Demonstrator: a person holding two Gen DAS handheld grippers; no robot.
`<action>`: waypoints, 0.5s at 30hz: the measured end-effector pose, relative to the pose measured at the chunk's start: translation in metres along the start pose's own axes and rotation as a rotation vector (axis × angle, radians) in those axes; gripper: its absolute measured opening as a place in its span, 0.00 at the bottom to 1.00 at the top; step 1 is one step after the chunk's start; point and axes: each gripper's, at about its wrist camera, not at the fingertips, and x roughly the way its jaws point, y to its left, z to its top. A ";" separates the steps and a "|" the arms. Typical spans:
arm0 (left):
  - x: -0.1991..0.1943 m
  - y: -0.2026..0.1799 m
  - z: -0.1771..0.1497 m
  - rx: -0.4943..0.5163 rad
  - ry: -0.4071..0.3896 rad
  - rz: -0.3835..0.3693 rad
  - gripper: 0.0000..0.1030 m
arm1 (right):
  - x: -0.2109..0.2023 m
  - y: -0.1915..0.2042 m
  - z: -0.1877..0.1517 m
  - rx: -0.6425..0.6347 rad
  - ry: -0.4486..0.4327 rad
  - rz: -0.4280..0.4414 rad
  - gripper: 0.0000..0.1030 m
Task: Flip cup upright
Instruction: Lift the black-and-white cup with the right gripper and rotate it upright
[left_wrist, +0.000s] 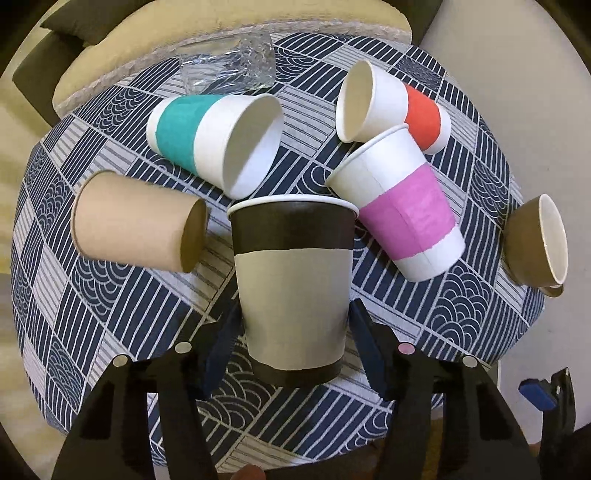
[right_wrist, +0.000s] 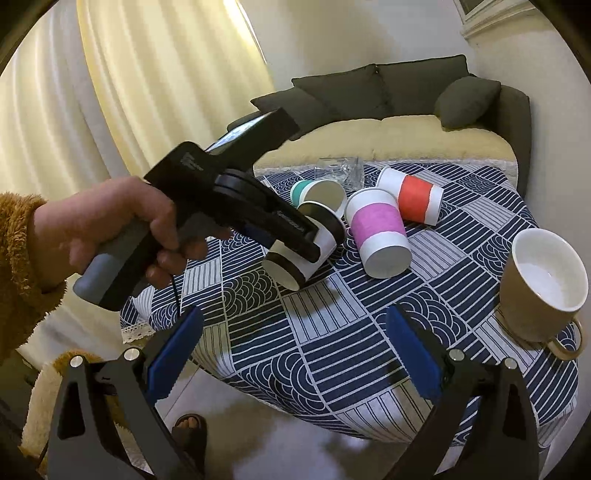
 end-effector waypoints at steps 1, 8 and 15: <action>-0.002 0.001 -0.001 -0.002 -0.002 -0.001 0.57 | 0.000 0.000 0.000 0.002 0.000 0.001 0.95; -0.021 0.016 -0.018 -0.031 -0.017 -0.046 0.57 | -0.002 0.001 -0.004 0.017 0.003 0.039 0.95; -0.023 0.030 -0.052 -0.114 -0.007 -0.104 0.57 | -0.019 -0.001 -0.006 0.083 -0.045 0.133 0.95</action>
